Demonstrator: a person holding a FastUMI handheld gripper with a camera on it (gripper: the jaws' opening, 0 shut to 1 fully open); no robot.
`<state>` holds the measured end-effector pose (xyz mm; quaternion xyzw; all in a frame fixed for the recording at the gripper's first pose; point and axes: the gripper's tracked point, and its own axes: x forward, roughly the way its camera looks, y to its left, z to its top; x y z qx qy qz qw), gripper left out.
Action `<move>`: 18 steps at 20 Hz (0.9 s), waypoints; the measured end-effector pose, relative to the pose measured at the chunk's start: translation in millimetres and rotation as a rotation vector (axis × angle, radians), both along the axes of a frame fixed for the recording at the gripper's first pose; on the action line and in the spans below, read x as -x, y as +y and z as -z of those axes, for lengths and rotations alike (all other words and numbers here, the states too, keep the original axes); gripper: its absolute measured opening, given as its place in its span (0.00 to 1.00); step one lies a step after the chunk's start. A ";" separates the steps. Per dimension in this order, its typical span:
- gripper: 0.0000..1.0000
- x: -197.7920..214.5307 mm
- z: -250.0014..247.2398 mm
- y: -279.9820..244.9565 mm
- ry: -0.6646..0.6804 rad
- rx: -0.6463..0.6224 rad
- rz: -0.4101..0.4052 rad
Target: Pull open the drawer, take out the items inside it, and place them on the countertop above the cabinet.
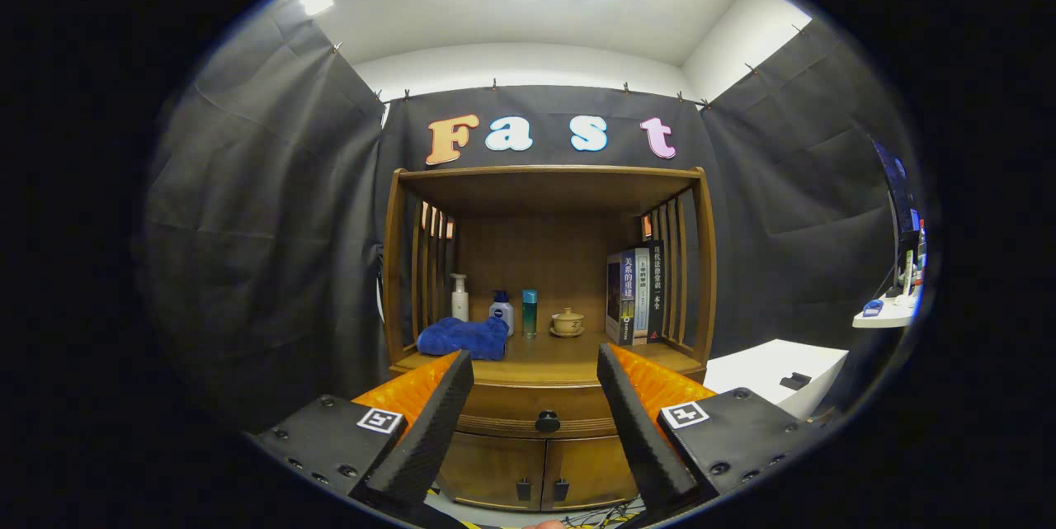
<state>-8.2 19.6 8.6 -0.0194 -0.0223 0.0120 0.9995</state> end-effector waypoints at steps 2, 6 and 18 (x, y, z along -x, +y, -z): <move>0.98 2.5 -0.7 3.5 0.000 -0.006 -0.010; 0.98 4.8 -3.3 -3.0 -0.008 0.008 0.011; 0.98 -19.8 0.9 1.3 -0.045 -0.010 -0.001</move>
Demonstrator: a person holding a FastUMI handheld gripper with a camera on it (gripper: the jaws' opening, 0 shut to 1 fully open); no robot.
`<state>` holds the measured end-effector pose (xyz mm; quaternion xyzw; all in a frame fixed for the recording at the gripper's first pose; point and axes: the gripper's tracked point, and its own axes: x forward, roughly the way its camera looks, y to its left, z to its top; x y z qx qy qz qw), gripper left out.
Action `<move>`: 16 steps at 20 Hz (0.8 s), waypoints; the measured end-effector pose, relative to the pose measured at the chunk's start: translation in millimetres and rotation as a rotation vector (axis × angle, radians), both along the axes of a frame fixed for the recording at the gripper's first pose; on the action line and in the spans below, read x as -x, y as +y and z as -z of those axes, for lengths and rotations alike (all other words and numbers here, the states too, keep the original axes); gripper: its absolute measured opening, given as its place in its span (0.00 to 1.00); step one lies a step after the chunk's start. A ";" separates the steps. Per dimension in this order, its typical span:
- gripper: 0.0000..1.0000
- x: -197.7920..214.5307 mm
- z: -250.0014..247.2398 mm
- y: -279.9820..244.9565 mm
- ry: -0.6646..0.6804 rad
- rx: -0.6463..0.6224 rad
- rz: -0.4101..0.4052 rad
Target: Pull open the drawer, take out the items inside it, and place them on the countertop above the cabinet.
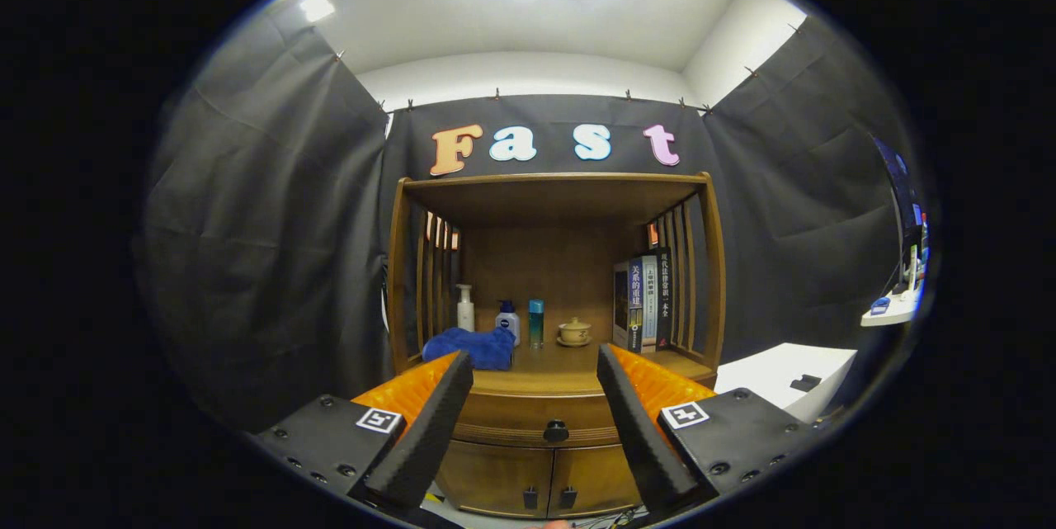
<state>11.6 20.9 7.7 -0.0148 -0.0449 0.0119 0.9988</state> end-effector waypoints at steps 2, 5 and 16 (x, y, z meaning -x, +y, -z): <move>0.98 -19.7 8.3 -3.5 0.003 0.013 0.006; 0.98 -46.0 30.6 -9.1 0.031 0.042 0.018; 0.98 -125.5 152.2 -32.8 0.179 0.005 0.052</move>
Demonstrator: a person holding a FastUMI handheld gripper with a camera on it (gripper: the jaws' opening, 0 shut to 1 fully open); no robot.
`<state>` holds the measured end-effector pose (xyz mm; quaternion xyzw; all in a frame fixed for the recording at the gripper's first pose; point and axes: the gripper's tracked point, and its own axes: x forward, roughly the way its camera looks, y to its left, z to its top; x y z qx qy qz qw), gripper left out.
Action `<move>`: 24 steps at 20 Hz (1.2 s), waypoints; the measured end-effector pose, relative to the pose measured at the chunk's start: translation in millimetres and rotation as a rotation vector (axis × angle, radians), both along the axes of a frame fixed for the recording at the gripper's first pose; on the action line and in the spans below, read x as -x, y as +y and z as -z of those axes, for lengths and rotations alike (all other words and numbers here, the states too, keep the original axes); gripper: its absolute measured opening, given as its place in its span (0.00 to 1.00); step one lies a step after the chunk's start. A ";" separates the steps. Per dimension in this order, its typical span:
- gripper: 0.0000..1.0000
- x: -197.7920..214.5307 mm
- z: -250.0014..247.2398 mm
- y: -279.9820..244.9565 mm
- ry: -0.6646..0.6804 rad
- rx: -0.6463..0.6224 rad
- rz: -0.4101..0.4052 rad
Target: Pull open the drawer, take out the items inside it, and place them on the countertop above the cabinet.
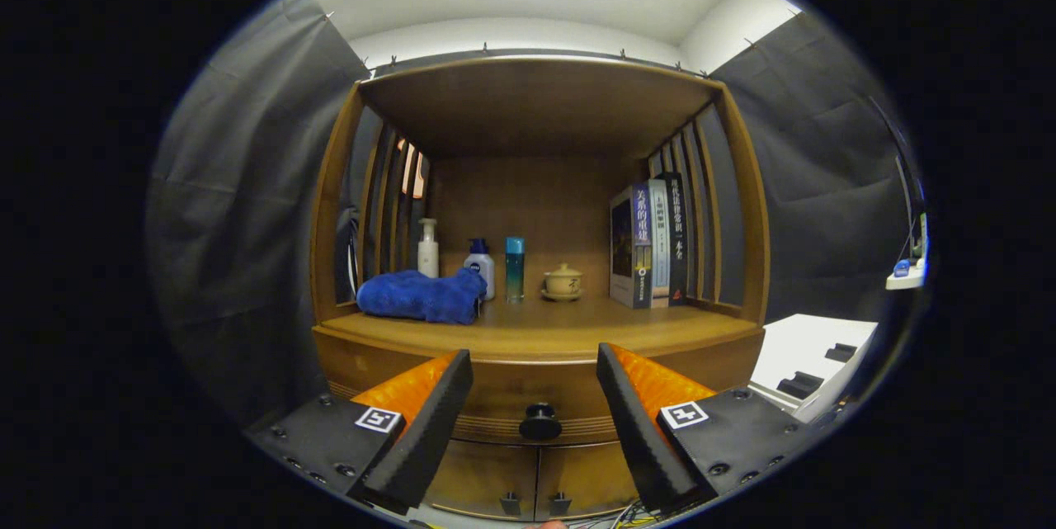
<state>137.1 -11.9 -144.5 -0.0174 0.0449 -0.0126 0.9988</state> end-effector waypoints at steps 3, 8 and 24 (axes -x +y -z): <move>0.99 -12.5 30.0 -6.5 0.044 -0.006 0.004; 0.99 -28.9 82.1 -19.2 0.132 -0.077 0.028; 0.52 -56.4 111.6 -21.6 0.178 -0.033 0.030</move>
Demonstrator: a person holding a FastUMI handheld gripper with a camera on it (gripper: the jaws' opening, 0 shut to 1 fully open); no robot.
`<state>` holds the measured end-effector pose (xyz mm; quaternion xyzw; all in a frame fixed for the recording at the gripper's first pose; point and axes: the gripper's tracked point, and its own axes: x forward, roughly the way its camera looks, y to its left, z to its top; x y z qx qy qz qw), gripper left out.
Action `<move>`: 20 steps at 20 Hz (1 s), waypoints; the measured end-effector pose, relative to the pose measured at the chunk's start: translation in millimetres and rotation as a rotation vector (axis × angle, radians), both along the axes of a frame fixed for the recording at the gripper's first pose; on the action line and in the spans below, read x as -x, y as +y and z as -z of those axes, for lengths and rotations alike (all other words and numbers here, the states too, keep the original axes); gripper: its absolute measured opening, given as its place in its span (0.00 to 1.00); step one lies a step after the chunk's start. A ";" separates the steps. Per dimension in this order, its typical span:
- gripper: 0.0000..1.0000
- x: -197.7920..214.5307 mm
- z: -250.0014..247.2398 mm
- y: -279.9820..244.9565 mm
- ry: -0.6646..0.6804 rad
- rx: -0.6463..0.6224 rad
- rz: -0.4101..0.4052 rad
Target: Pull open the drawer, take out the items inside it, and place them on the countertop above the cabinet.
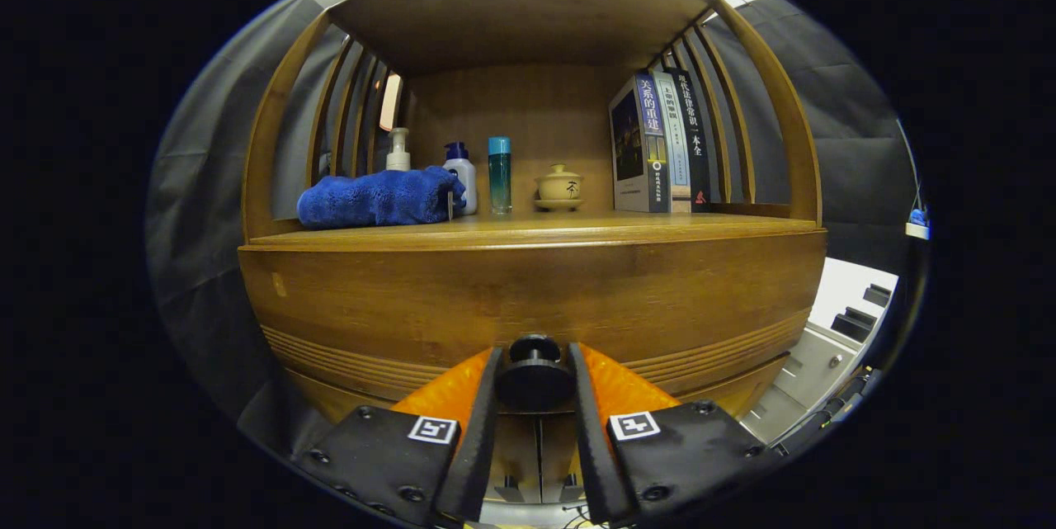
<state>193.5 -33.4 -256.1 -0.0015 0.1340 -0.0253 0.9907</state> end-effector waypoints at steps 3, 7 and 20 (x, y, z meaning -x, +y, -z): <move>0.46 1.3 1.8 0.3 0.016 -0.048 0.001; 0.44 -1.9 -0.5 -1.3 0.005 -0.038 0.012; 0.44 55.7 -8.5 1.1 -0.004 -0.032 0.010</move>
